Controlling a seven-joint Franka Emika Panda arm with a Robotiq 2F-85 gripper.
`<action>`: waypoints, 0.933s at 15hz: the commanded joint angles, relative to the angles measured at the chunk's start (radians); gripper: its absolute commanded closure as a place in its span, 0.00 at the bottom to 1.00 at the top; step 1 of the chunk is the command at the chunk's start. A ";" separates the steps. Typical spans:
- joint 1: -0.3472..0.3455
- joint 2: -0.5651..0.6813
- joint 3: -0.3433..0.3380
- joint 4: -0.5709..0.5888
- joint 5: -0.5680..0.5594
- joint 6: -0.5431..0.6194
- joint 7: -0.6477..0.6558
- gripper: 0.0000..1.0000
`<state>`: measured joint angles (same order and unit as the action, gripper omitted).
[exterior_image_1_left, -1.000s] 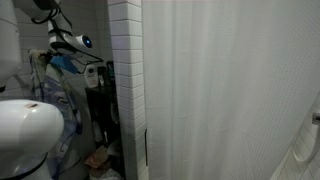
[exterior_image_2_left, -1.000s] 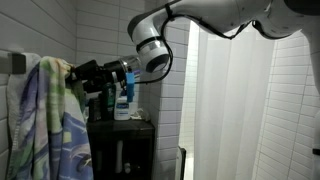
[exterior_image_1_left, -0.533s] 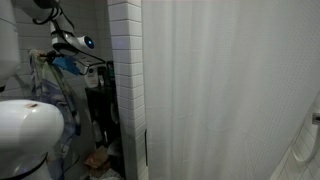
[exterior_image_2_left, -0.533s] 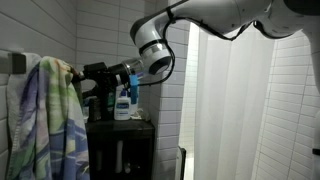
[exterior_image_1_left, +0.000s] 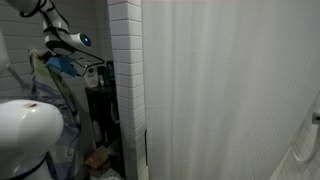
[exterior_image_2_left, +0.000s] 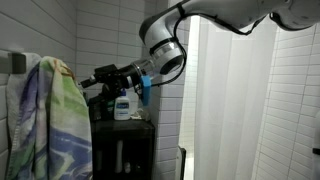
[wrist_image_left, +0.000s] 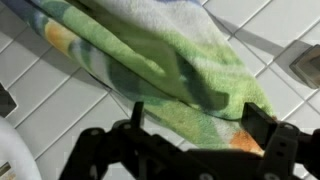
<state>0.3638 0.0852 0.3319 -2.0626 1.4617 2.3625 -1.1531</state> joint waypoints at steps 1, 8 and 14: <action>0.001 -0.134 0.007 -0.118 -0.004 0.081 -0.016 0.00; 0.026 -0.154 0.065 -0.150 -0.009 0.392 -0.059 0.00; 0.060 -0.073 0.121 -0.116 -0.009 0.687 -0.080 0.00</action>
<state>0.4084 -0.0328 0.4331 -2.2059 1.4604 2.9310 -1.2214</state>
